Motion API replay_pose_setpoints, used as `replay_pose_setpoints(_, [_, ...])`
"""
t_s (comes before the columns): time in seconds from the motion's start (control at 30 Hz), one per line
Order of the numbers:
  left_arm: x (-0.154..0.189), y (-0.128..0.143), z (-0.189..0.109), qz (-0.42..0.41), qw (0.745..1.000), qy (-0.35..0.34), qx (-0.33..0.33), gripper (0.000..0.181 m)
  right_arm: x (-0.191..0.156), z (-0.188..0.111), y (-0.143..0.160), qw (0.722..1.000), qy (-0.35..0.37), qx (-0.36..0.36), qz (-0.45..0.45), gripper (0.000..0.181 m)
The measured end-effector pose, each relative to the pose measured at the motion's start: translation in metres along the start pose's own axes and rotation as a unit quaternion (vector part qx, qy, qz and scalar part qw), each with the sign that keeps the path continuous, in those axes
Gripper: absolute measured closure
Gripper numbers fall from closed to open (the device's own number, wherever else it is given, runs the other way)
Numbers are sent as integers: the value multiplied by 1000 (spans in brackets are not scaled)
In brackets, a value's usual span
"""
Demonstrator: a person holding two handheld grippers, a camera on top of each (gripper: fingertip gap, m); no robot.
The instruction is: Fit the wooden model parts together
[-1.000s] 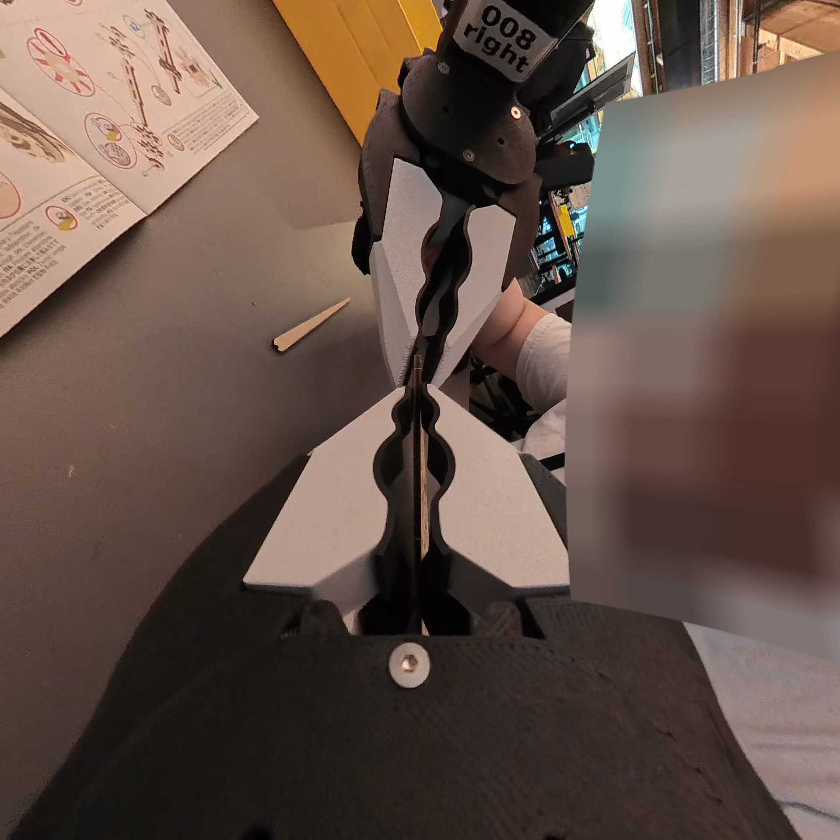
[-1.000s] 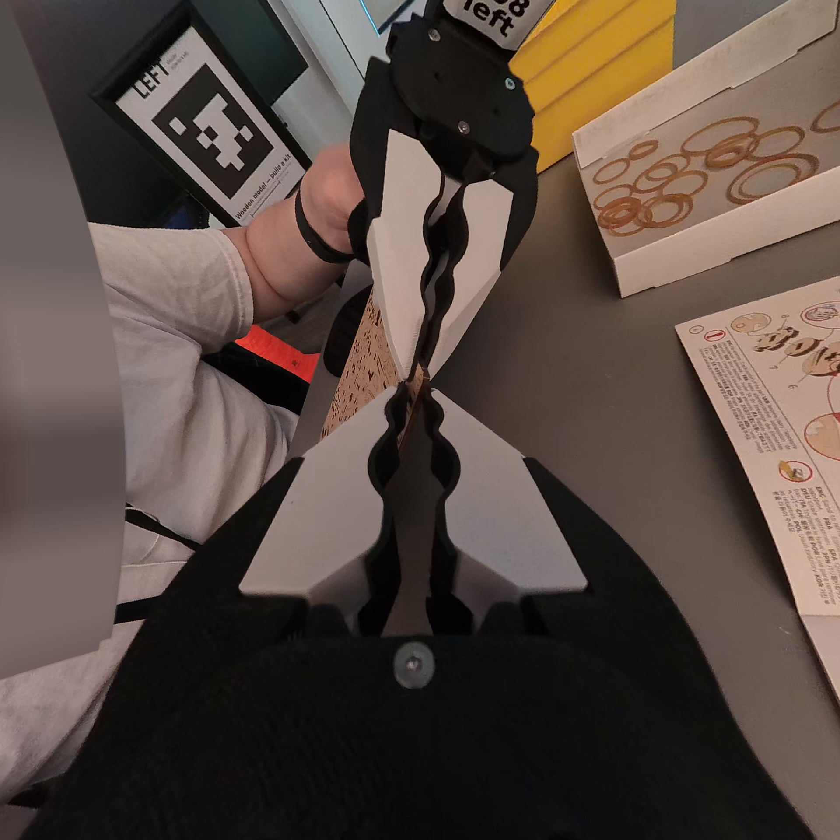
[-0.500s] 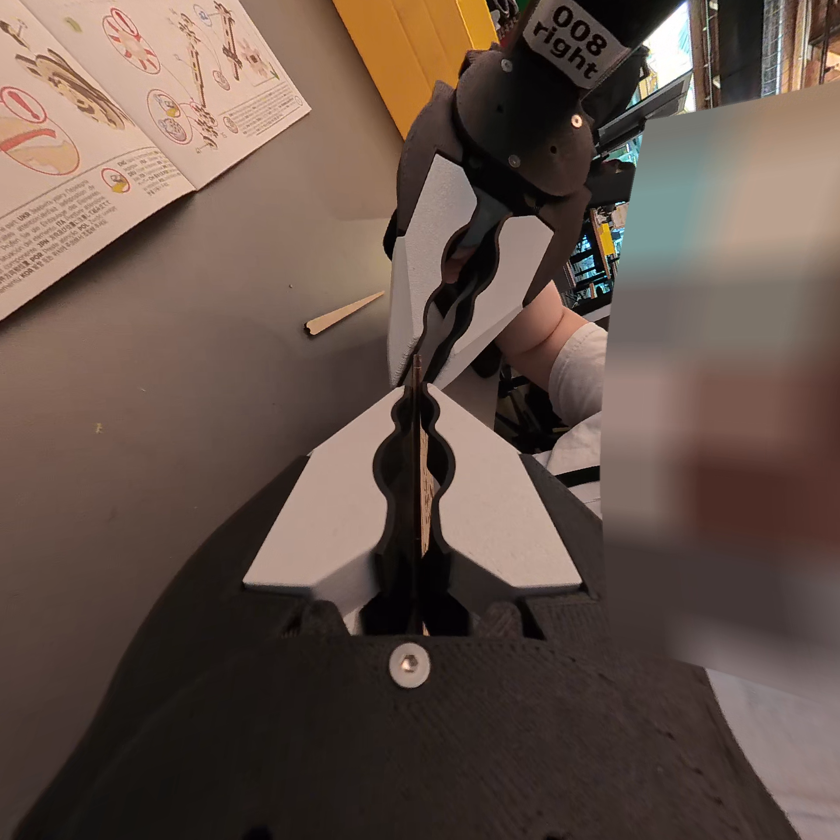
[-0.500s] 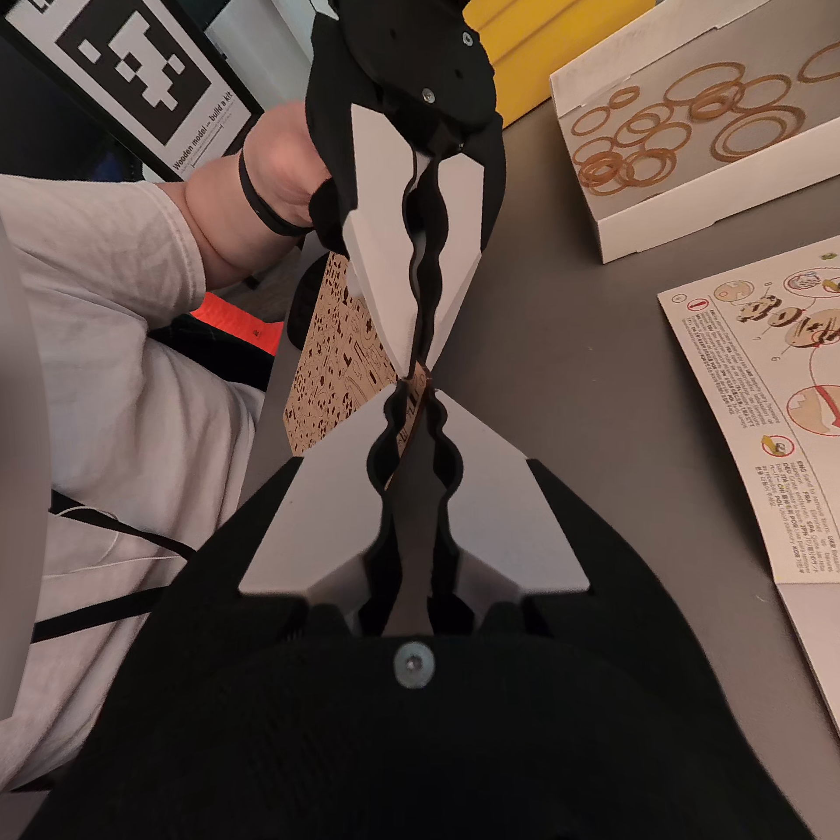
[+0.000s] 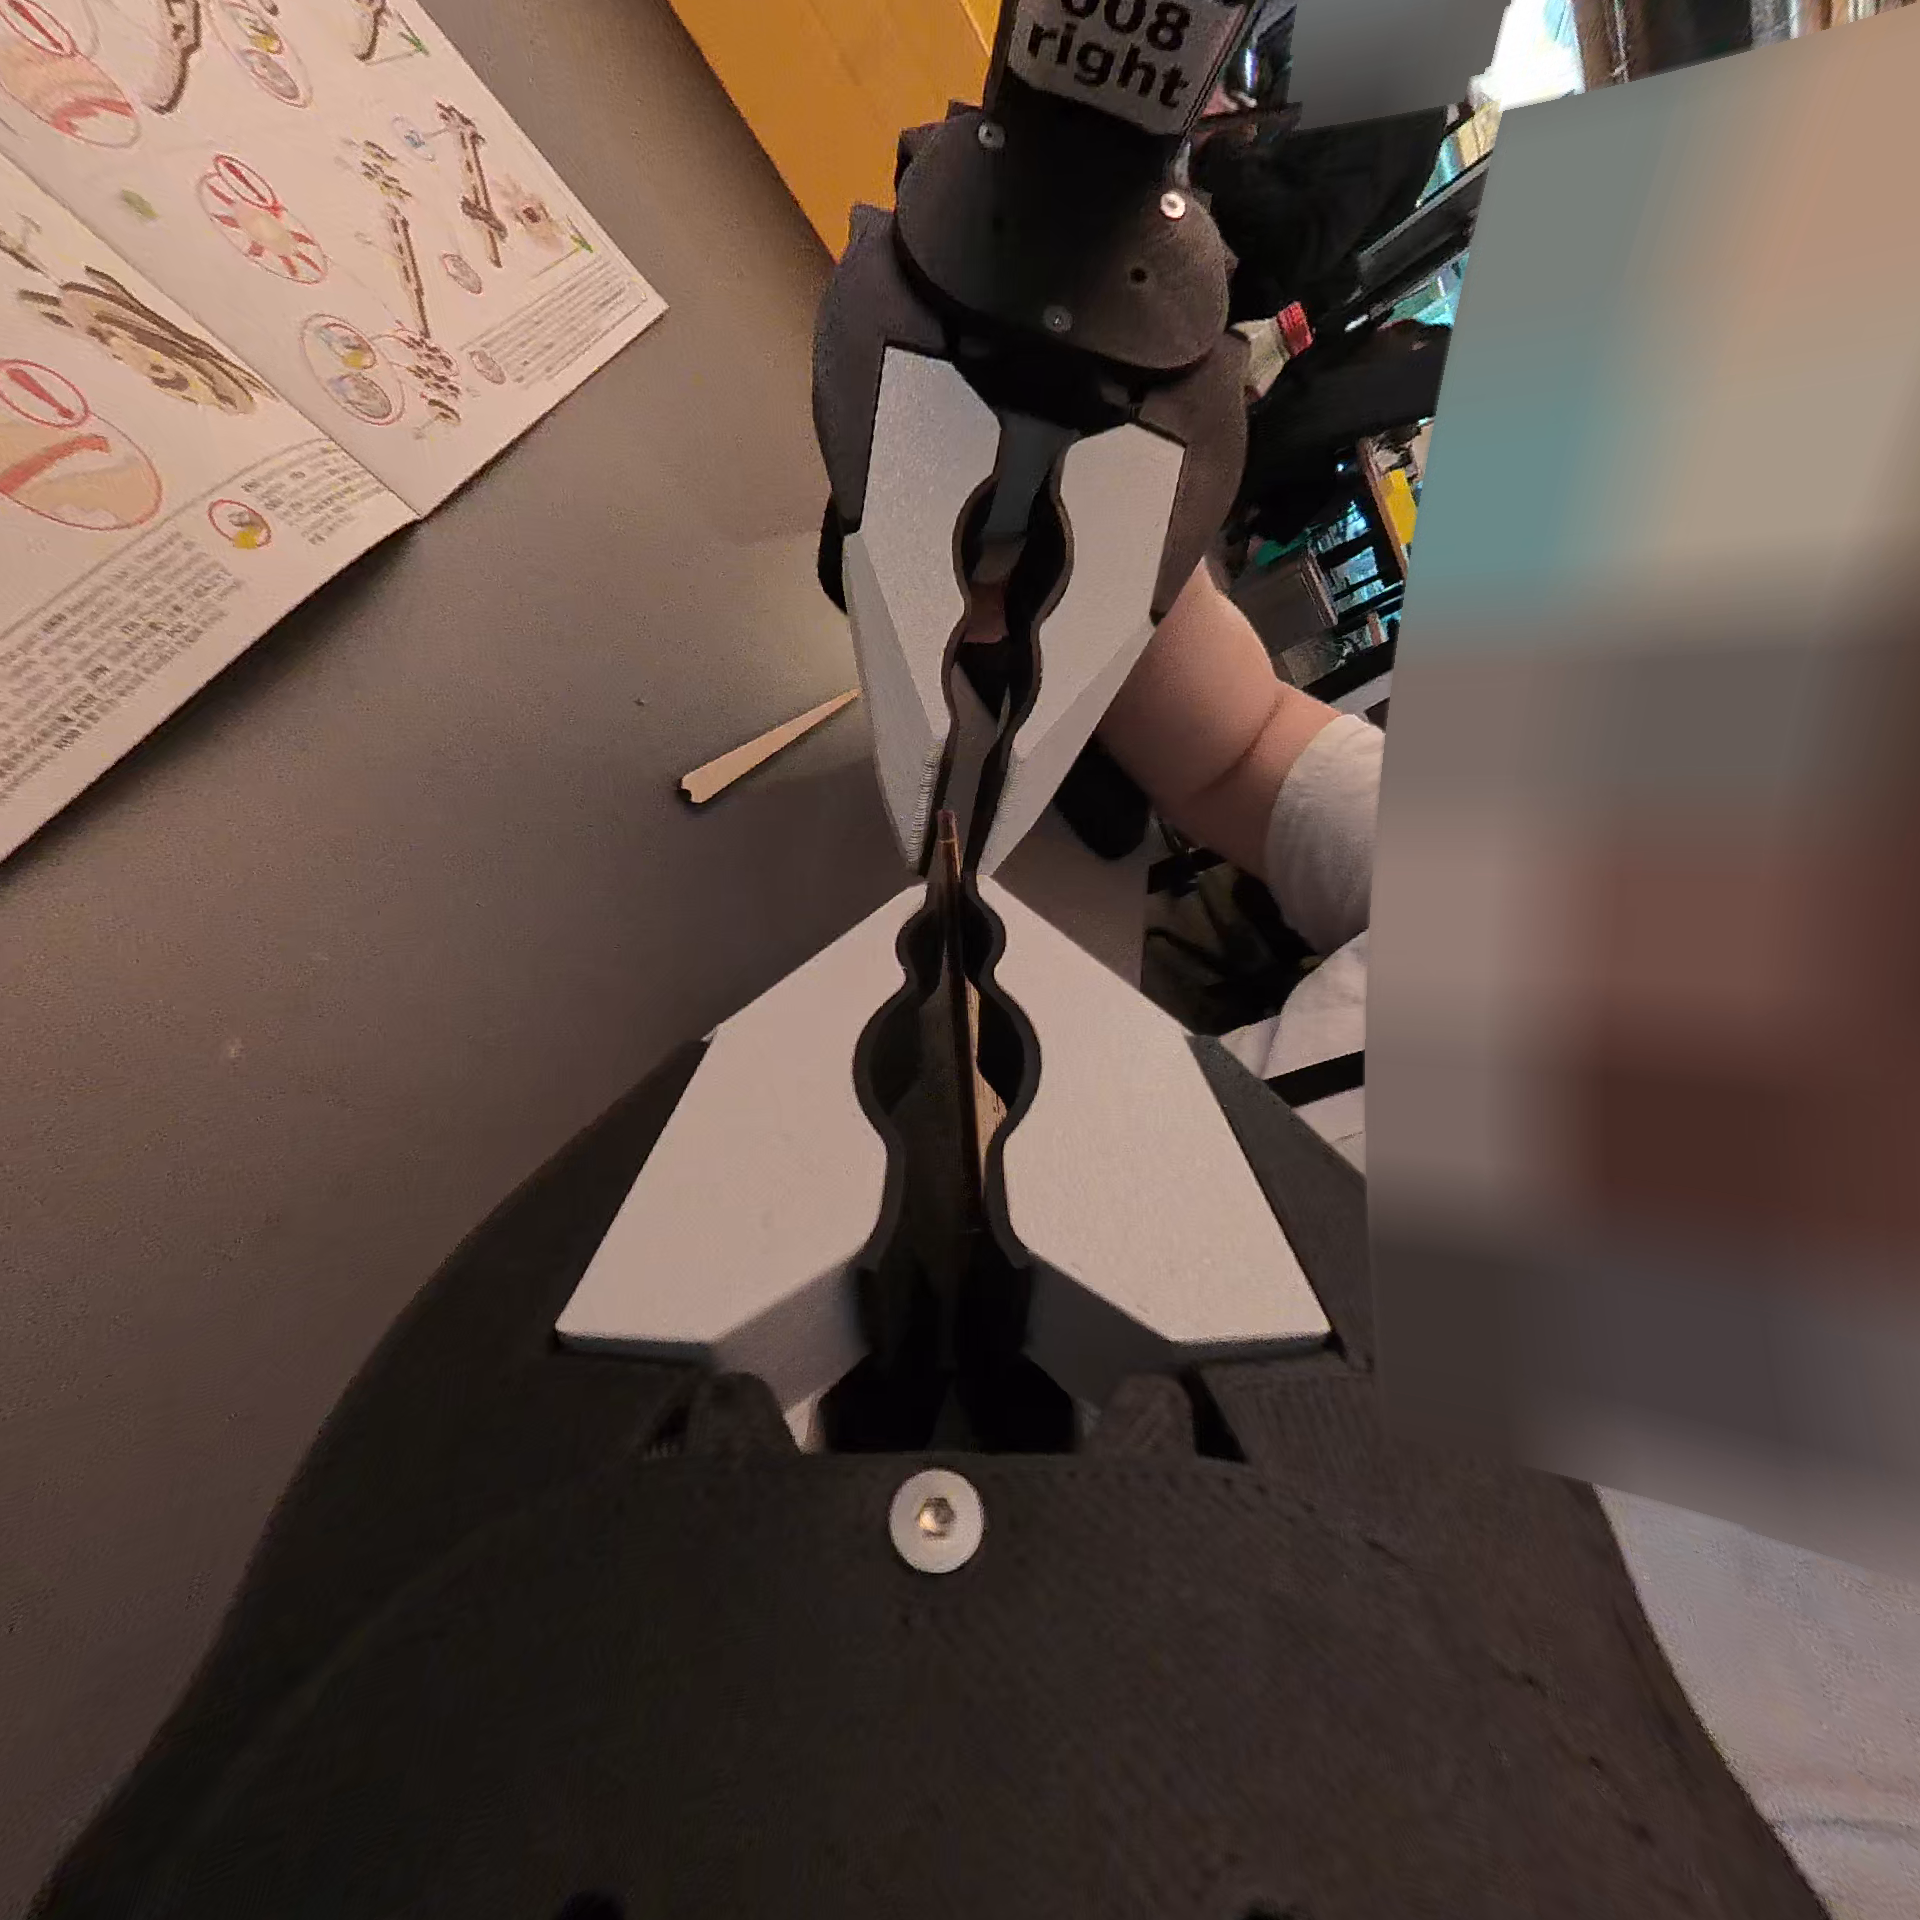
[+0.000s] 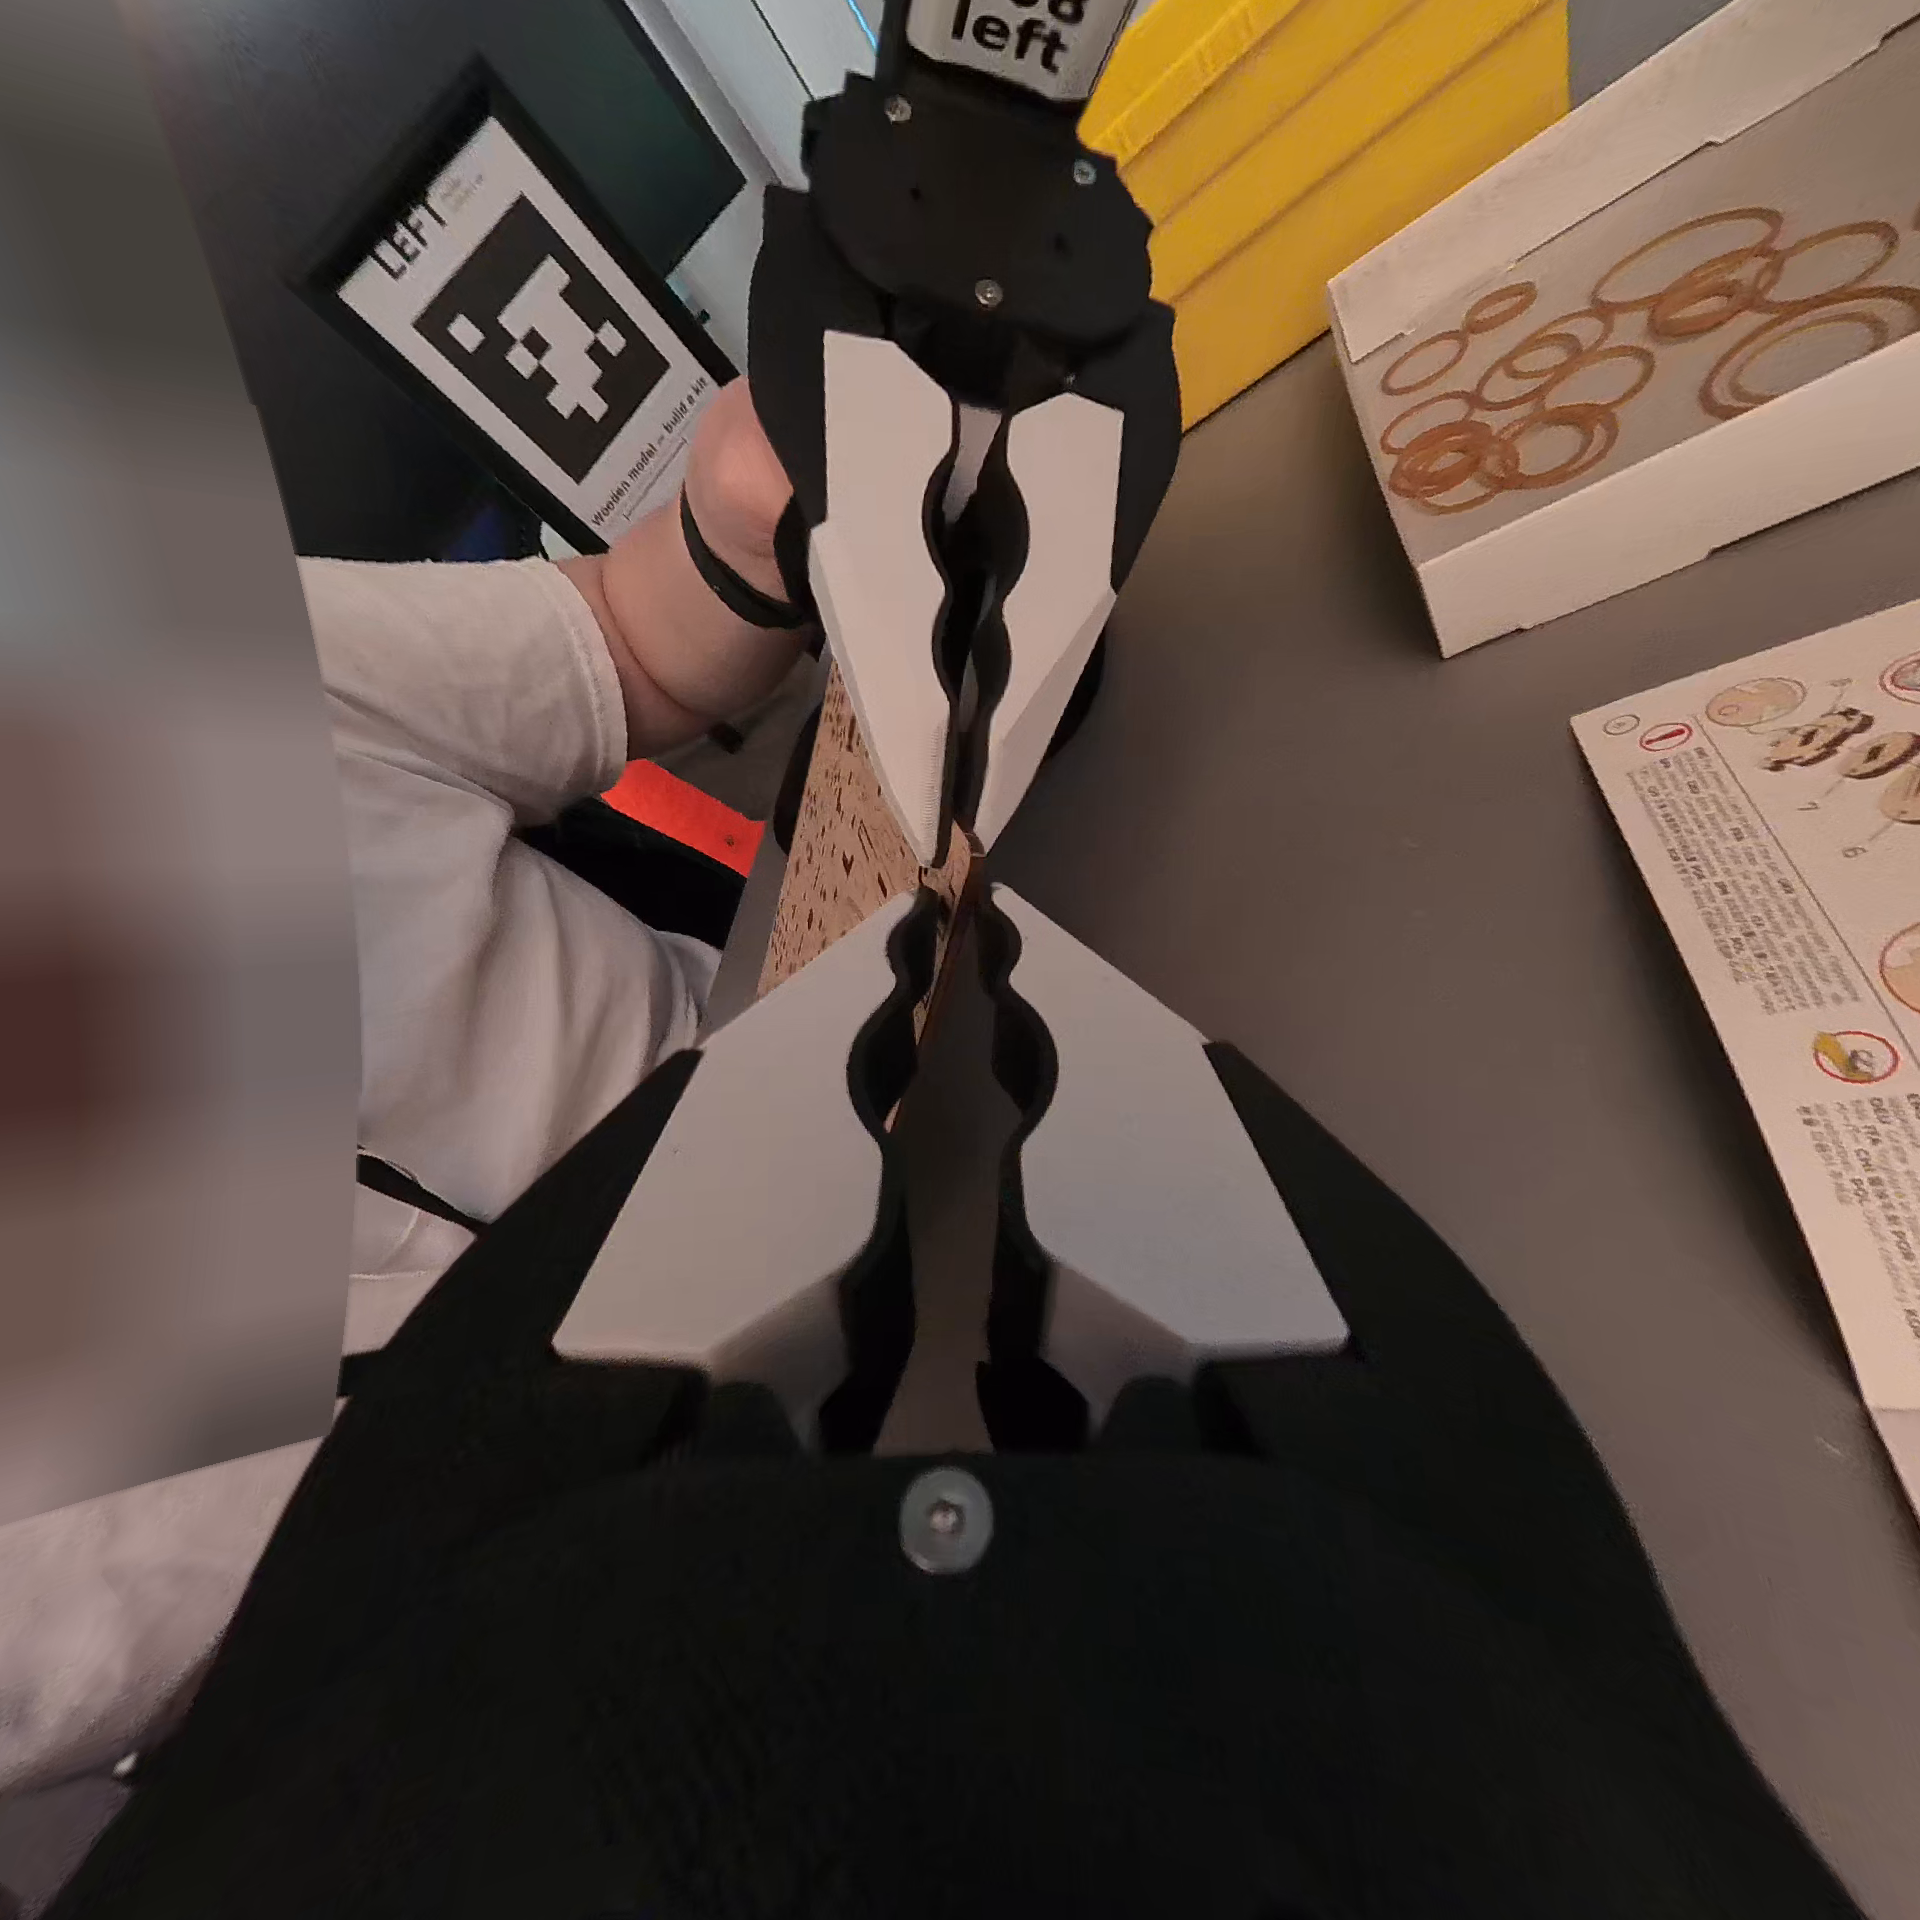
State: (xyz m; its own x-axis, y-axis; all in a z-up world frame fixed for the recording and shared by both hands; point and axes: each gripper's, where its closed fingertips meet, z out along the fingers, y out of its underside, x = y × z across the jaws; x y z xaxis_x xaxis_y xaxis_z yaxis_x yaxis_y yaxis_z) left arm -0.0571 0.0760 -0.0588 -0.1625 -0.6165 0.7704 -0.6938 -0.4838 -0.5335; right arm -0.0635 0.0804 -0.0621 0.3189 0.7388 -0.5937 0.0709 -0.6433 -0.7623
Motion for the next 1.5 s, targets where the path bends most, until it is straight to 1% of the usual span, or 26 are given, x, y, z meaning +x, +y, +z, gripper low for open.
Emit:
replay_pose_setpoints(0.13, [2, -1, 0, -4, 1000, 1, 1, 180, -2, -1, -1, 1000, 9, -1, -7, 176])
replay_pose_setpoints(0.33, [-1, -2, 1, 6, 1000, -21, -2, 180, 1, -1, -2, 999, -6, 13, 43, 177])
replay_pose_setpoints(0.5, [1, -2, 1, 10, 1000, -22, -8, 181, 0, -3, -2, 999, -15, 17, 48, 177])
replay_pose_setpoints(0.67, [-2, 2, 4, 21, 999, -39, -23, 181, 4, -6, -4, 998, -15, 25, 53, 178])
replay_pose_setpoints(0.77, [-1, 2, 4, 13, 999, -33, -23, 181, 3, -6, -3, 998, -13, 22, 50, 178])
replay_pose_setpoints(0.9, [-4, 2, 4, 9, 999, -37, -23, 181, 3, -5, -2, 998, -17, 19, 61, 172])
replay_pose_setpoints(0.97, [-3, 1, 5, 7, 999, -34, -23, 181, 3, -5, -1, 998, -16, 16, 62, 175])
replay_pose_setpoints(1.1, [-3, 0, 7, 9, 999, -36, -24, 181, 4, -5, 0, 998, -8, 12, 54, 178])
replay_pose_setpoints(1.33, [2, 1, 8, 12, 999, -29, -25, 181, -1, -6, 1, 999, -17, 1, 43, 178])
replay_pose_setpoints(1.4, [3, 0, 7, 4, 1000, -24, -15, 181, -1, -7, -1, 999, -5, 2, 34, 179])
replay_pose_setpoints(1.5, [1, 1, 7, 2, 999, -36, -7, 181, 1, -5, 1, 1000, 25, -13, 11, 178])
